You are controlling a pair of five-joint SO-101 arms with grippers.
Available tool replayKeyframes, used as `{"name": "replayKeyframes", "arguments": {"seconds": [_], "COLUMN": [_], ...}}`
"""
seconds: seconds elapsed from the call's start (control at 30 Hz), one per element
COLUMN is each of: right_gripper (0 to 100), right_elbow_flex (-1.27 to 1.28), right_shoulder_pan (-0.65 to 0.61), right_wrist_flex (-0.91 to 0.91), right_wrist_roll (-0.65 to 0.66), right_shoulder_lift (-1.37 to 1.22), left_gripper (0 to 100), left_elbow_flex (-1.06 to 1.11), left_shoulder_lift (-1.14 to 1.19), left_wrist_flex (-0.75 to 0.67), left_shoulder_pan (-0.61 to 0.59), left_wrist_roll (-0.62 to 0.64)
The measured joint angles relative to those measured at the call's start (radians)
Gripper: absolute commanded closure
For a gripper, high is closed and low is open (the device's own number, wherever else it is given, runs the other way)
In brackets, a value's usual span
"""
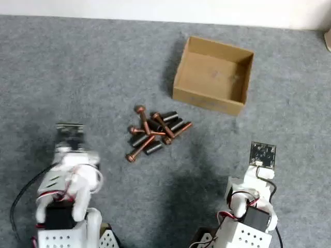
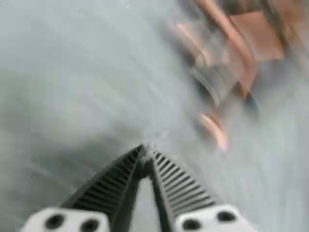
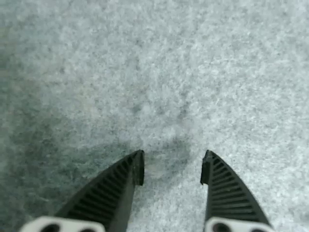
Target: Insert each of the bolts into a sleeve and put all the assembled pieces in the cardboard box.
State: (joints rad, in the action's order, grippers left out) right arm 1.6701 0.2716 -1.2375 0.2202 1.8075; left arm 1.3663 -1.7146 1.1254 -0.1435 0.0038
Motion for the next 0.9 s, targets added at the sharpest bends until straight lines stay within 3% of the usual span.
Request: {"name": "replayKeyframes", "arguments": {"seconds": [0.1, 0.6, 0.9], "right_gripper": [81.5, 81.2, 81.1], "right_elbow_flex": [0.0, 0.0, -0.143], "right_shoulder_pan": [0.0, -0.002, -0.002], "right_wrist_flex": [0.002, 0.198, 0.046], "right_wrist_roll": [0.0, -0.008, 0.021], "right_shoulder_lift": [0.0, 0.0, 0.002], "left_gripper": [99, 99, 99], "left_elbow_flex": [-0.002, -0.005, -0.057], "left_shoulder_lift": [-0.029, -0.109, -0.104], "left_wrist_flex": [-0.008, -0.012, -0.014], "left_shoulder_pan": [-0.055, -0.063, -0.063], "left_wrist_roll": [0.012, -0.044, -0.101]}}
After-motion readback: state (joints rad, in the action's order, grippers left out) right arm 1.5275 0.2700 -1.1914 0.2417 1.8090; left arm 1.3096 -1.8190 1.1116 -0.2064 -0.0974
